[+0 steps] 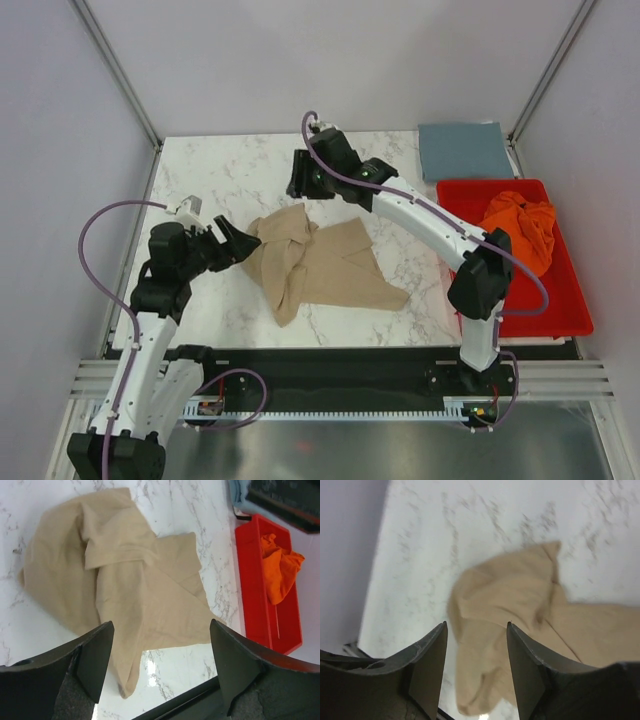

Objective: Fold and stack the t-shirts
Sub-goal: Move the tshirt to the center of the board

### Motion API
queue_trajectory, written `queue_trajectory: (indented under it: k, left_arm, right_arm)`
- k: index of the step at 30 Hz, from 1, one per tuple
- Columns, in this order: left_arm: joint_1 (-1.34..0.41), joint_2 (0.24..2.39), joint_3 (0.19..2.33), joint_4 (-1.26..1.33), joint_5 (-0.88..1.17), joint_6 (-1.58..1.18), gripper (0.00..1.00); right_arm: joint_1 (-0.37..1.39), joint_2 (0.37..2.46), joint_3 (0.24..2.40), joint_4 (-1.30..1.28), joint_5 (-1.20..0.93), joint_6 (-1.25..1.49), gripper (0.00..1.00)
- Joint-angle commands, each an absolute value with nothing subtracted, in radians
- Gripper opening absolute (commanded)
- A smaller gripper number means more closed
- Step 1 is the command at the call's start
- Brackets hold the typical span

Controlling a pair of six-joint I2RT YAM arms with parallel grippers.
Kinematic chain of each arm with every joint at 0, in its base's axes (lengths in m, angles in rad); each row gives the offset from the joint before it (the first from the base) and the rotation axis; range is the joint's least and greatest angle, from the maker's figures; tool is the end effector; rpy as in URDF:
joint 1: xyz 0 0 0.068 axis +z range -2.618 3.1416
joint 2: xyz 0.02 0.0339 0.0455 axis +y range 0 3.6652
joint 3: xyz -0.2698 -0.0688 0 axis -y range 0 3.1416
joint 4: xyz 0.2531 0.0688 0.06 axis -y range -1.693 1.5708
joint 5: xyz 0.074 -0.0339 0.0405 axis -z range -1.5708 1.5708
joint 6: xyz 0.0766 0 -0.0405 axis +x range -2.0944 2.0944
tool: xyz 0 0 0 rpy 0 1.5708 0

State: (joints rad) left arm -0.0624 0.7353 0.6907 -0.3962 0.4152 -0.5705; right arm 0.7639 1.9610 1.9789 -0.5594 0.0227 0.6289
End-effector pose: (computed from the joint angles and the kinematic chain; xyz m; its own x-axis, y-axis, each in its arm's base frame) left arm 0.2034 -0.0437 0.2817 -0.5858 -0.4585 -0.6682 0.1245 0.7638 -0.6333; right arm 0.3649 0.3471 0.3499 -0.6996 0.1443 -0.6999 -0.3289 0.8044 0.4946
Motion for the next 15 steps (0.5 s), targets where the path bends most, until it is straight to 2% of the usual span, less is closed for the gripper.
queue_trajectory:
  k: [1, 6, 9, 15]
  left_arm:
    - [-0.061, 0.727, 0.647, -0.431, 0.353, -0.63, 0.85]
    - [-0.09, 0.865, 0.629, -0.397, 0.445, -0.604, 0.82]
    - [-0.185, 0.911, 0.614, -0.356, 0.401, -0.617, 0.8]
    - [-0.383, 1.081, 0.611, -0.292, 0.244, -0.653, 0.8]
  right_arm:
    - [0.741, 1.809, 1.808, -0.706, 0.175, 0.633, 0.59]
    - [0.715, 1.511, 1.316, -0.71, 0.34, 0.806, 0.59]
    - [0.71, 1.396, 1.113, -0.716, 0.364, 0.911, 0.59]
    - [0.692, 1.276, 0.91, -0.703, 0.411, 0.992, 0.59]
